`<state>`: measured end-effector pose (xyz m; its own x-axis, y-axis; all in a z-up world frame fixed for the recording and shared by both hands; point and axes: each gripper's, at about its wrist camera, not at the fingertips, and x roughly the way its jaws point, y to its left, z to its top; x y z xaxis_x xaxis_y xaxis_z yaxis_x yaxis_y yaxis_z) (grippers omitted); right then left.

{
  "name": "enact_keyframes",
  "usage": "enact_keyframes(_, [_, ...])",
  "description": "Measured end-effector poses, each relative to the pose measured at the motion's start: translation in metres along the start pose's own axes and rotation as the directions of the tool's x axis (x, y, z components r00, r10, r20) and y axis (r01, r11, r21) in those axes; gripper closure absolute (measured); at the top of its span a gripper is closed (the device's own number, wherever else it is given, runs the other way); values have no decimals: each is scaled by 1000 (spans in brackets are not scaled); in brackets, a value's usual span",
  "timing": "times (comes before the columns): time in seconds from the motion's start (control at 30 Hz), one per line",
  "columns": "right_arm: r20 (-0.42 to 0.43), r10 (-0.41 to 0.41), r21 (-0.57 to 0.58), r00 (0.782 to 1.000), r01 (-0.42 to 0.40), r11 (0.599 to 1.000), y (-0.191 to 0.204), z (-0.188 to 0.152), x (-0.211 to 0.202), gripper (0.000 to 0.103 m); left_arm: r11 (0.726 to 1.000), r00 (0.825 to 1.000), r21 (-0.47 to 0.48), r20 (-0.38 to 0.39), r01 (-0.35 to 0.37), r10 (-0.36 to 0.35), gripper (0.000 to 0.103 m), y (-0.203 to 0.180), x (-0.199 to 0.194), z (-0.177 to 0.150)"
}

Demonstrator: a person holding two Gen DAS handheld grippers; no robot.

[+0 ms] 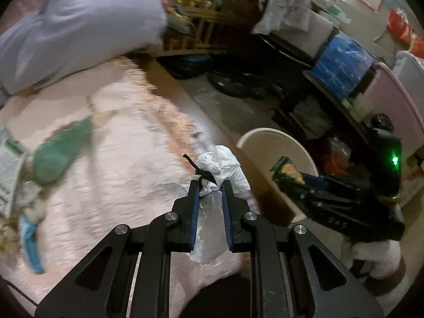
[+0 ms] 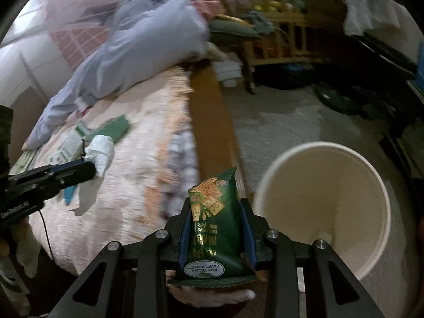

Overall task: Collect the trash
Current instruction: 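Carry both items over the white bucket and open both tools to drop them, then move both open tools back over the trash on the bed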

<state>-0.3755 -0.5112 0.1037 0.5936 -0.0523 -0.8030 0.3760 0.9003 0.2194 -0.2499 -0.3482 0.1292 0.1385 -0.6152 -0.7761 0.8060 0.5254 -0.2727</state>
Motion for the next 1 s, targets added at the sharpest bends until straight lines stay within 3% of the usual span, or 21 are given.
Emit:
enact_keyframes(0.43, [-19,-109,151,994,110,982,-82,-17,0,71,986,984,15,-74,165,-163,88,-63,56,24])
enact_keyframes(0.47, [-21,-116,162,993,118,980,-87,-18,1,71,984,981,8,-73,180,-179,85,-66,58,26])
enact_keyframes(0.53, [-20,-133,185,991,134,974,-96,-20,0,61,979,976,-6,-71,206,-206,80,-70,61,29])
enact_keyframes(0.6, [-12,-143,207,990,142,968,-103,-21,-2,57,976,973,-15,-69,219,-220,63,-73,64,31])
enact_keyframes(0.63, [-11,-147,224,989,146,964,-108,-22,-3,57,975,972,-19,-69,223,-224,60,-74,64,31])
enact_keyframes(0.8, [-17,-152,251,988,151,956,-118,-26,-7,54,979,977,-9,-57,205,-205,58,-71,59,30])
enact_keyframes(1.0, [-30,-125,243,992,129,961,-108,-26,-1,52,993,992,6,-34,118,-118,58,-56,46,22])
